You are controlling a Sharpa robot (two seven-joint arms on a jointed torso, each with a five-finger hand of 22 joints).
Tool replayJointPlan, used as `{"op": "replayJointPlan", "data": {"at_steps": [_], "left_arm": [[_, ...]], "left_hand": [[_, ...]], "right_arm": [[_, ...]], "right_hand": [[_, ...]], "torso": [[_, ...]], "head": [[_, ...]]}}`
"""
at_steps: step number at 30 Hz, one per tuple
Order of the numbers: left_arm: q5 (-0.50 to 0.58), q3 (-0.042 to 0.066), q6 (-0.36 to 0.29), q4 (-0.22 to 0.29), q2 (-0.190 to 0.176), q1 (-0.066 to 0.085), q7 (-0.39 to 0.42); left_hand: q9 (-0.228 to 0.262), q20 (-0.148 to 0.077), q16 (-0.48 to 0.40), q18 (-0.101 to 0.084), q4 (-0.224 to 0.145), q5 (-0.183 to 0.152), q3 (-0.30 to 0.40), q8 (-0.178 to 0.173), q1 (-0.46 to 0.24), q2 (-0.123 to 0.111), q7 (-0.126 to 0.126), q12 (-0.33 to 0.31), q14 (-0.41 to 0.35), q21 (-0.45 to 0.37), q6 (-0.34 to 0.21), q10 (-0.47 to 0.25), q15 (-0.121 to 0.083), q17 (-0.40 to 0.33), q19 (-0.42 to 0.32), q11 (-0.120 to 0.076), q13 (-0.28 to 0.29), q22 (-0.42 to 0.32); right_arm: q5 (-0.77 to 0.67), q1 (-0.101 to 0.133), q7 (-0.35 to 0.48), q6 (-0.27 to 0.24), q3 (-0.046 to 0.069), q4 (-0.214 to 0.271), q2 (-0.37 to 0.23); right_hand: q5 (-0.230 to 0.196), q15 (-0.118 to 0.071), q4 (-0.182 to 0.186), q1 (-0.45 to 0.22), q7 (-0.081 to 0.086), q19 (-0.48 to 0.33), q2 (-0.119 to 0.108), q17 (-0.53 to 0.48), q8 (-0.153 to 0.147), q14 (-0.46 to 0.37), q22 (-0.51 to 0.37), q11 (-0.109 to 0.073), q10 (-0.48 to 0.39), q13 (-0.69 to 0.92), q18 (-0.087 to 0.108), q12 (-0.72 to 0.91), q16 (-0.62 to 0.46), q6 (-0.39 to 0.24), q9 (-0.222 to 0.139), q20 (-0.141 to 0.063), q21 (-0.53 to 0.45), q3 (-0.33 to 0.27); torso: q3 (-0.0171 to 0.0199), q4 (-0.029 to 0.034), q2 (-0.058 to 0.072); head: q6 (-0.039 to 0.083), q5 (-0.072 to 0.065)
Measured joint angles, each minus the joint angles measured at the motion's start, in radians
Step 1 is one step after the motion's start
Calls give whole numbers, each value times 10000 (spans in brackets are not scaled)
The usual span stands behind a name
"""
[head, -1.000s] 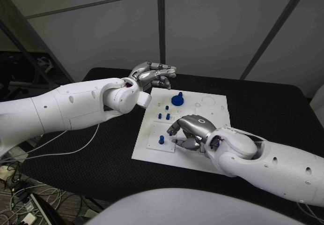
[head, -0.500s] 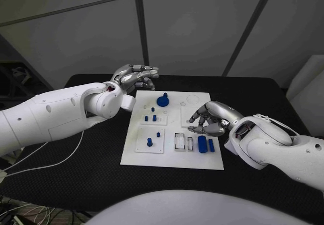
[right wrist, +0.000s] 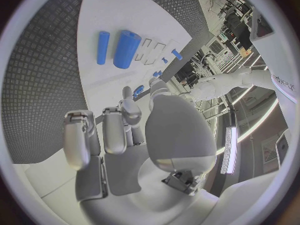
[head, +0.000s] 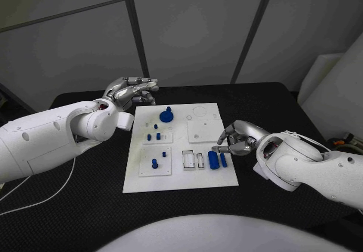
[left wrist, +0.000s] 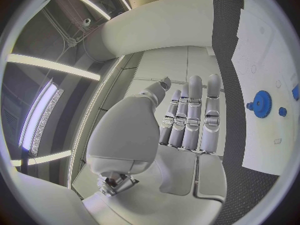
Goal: Assemble the parts on the task board
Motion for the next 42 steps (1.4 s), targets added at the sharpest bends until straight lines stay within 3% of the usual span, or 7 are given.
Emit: {"op": "replayJointPlan", "data": {"at_steps": [9,17,26,34,42], "left_arm": [[0,0,3,15,-11,0,3],[0,0,5,25,-27,-2,5],[0,0,9,40,-34,-2,7],[0,0,11,51,-55,-2,8],[0,0,13,62,-55,-2,8]], "left_hand": [[0,0,0,-2,40,0,-39,0,0,0,0,0,0,0,0,0,0,-13,0,0,0,1],[0,0,0,-1,39,0,-39,0,0,0,0,0,0,1,0,1,0,-12,0,0,0,-5],[0,0,0,-1,39,0,-39,0,0,0,0,0,0,1,0,1,0,-11,0,0,0,-7],[0,0,0,-1,39,0,-39,0,0,0,0,0,0,1,0,1,0,-24,0,0,0,-6],[0,0,0,-1,39,0,-39,0,0,0,0,0,0,1,0,1,0,-23,0,0,0,-5]], "right_arm": [[-532,-352,-793,145,-2,-6,196],[-941,-563,-1129,287,-3,-42,342],[-1299,-639,-1348,459,-5,-191,525],[-1454,-707,-1479,547,-22,-463,778],[-1493,-795,-1585,566,-17,-674,977]], "right_hand": [[-174,1,9,-54,16,0,8,182,178,0,0,36,35,262,1,79,107,-123,117,0,36,-284],[-282,2,7,-54,-11,0,8,263,294,0,0,-1,71,385,2,182,117,-150,187,1,53,-417],[-282,2,6,-56,-10,0,11,281,386,0,0,-1,70,413,2,187,146,-149,233,1,77,-471],[-574,2,-6,-185,-42,0,140,304,527,0,0,0,70,500,3,187,146,-181,330,1,77,-626],[-574,3,18,-115,-42,0,319,363,649,0,0,-53,232,758,3,448,188,-181,418,2,77,-653]], "torso": [[-8,36,1],[-12,45,8],[-12,39,12],[-17,48,12],[-18,48,12]], "head": [[-94,-179],[-149,-152],[-152,-140],[-137,-121],[-142,-99]]}}
